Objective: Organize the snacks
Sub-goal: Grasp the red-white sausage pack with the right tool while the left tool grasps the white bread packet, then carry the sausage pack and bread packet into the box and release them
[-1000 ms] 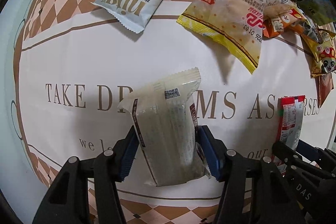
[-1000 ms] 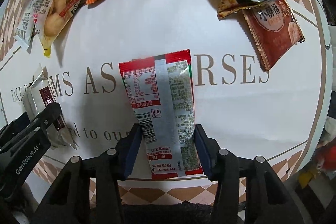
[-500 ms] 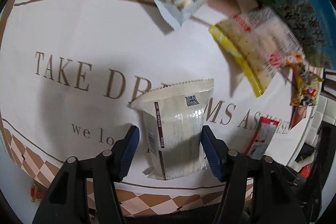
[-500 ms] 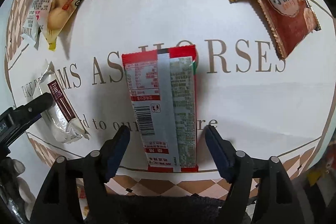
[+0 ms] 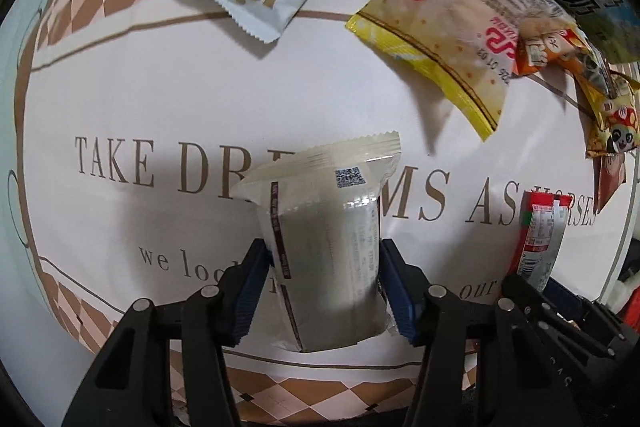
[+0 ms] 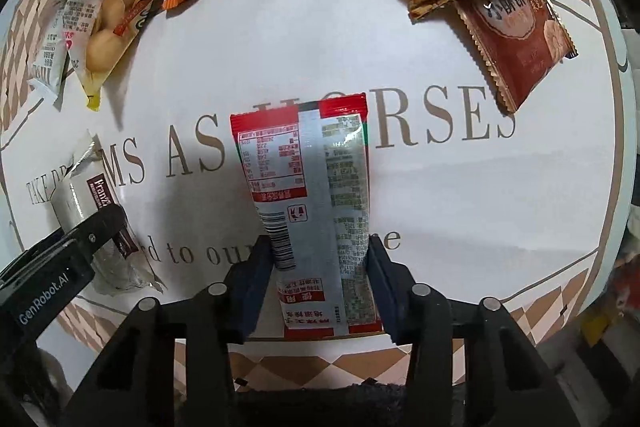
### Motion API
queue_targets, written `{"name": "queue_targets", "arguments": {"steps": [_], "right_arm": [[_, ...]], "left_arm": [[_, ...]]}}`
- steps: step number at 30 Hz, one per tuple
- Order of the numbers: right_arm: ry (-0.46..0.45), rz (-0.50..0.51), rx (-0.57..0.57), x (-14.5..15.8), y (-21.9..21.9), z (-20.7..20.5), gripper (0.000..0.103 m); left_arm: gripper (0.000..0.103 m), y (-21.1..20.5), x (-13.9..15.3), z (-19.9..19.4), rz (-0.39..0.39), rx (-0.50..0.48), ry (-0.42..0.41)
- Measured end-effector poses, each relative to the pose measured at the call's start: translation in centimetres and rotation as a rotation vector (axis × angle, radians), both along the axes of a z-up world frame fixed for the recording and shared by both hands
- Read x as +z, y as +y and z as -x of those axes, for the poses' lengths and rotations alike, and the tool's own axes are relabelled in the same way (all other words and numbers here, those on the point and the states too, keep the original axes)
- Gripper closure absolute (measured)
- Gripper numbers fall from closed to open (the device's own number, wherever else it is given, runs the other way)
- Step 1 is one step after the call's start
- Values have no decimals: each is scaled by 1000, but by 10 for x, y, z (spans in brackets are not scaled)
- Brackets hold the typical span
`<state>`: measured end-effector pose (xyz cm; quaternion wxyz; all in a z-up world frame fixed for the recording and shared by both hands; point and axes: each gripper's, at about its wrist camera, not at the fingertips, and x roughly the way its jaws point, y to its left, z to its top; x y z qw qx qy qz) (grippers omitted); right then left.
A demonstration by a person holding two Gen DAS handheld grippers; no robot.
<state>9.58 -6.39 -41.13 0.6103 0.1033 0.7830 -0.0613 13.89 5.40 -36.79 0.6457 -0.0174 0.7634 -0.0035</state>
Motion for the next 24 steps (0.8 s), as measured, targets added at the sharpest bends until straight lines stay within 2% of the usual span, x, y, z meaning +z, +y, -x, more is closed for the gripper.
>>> {"name": "queue_targets", "arguments": {"steps": [6,10,16,20,24], "right_arm": [[-20,-36,-1,12,-5,-4,62],[-40,-75,-7,29,-12,-9,64],[-121,-157,-33,88,-34,-24,65],[-240,-186,-24,146,-51,-57,65],[-361,-210,-21,202,-65,-99,65]], "left_arm": [[52,-19,17,-4,8,-34,-34],[52,-30,54,-9,55,-47,-94],[52,-46,130,-39,136,-75,-236],[52,-35,180,-87,184,-100,-319],[52,-29,207,-130,180,-131,-399]]}}
